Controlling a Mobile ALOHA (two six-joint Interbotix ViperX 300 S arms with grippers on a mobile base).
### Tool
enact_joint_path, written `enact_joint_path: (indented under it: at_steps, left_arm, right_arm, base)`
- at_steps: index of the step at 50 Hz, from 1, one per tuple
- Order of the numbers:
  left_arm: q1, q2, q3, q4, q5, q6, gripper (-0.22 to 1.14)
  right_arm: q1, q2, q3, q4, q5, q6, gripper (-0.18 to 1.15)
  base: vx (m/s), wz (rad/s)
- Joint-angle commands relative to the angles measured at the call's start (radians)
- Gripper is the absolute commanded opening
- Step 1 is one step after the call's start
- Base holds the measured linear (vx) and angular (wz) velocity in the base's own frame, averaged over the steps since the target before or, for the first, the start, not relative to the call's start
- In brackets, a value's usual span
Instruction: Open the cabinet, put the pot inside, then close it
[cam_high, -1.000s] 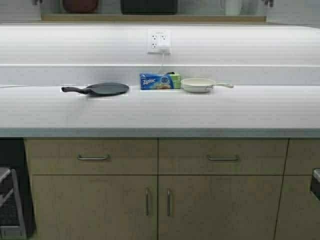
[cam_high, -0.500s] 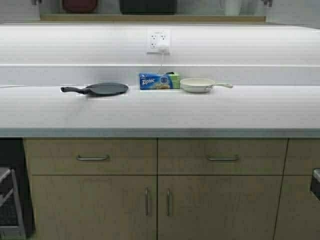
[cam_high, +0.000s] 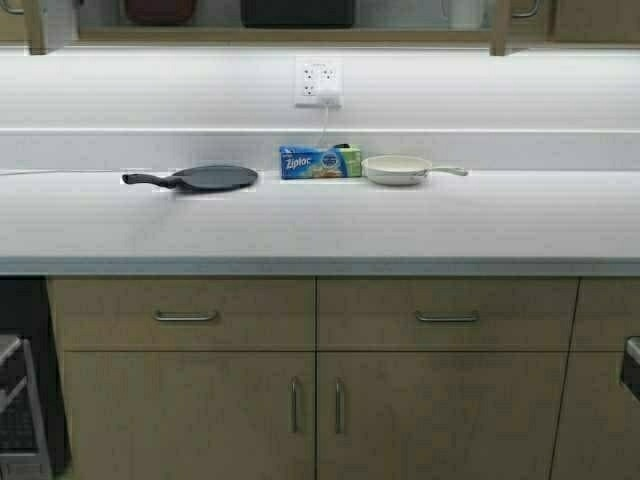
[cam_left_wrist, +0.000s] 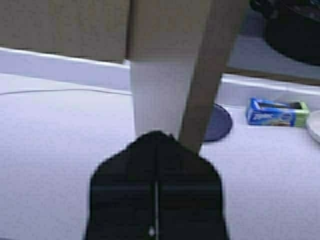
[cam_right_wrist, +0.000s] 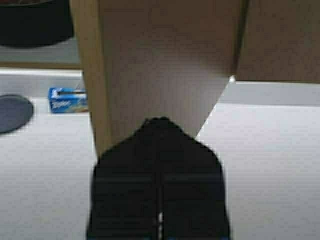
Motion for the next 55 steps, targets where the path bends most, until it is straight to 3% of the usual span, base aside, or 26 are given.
enact_joint_path:
  at_steps: [1, 11, 26, 41, 47, 55]
  left_arm:
    - [-0.077, -0.107, 0.097, 0.015, -0.040, 0.048, 0.04]
    - [-0.141, -0.060, 0.075, 0.034, -0.074, 0.118, 0.04]
    - [-0.147, 0.213, -0.210, -0.005, -0.049, 0.109, 0.04]
    - [-0.236, 0.403, -0.439, -0.060, 0.002, 0.101, 0.04]
    - [-0.236, 0.362, -0.400, -0.060, 0.009, 0.101, 0.04]
    - [-0.262, 0.183, -0.222, -0.051, 0.006, 0.112, 0.04]
  right_arm:
    - [0.029, -0.104, 0.115, 0.054, -0.017, 0.000, 0.06]
    - [0.051, -0.175, 0.209, 0.100, -0.017, -0.006, 0.07]
    - [0.095, -0.241, 0.273, 0.127, -0.006, -0.006, 0.06]
    - [0.095, -0.245, 0.252, 0.124, 0.018, -0.015, 0.06]
    - [0.095, -0.252, 0.247, 0.126, 0.032, -0.015, 0.06]
    - [0.112, -0.255, 0.242, 0.126, 0.049, -0.017, 0.06]
  base:
    - [0.05, 0.00]
    - [0.06, 0.00]
    - [0.10, 0.00]
    - [0.09, 0.00]
    - [0.05, 0.04]
    - [0.04, 0.02]
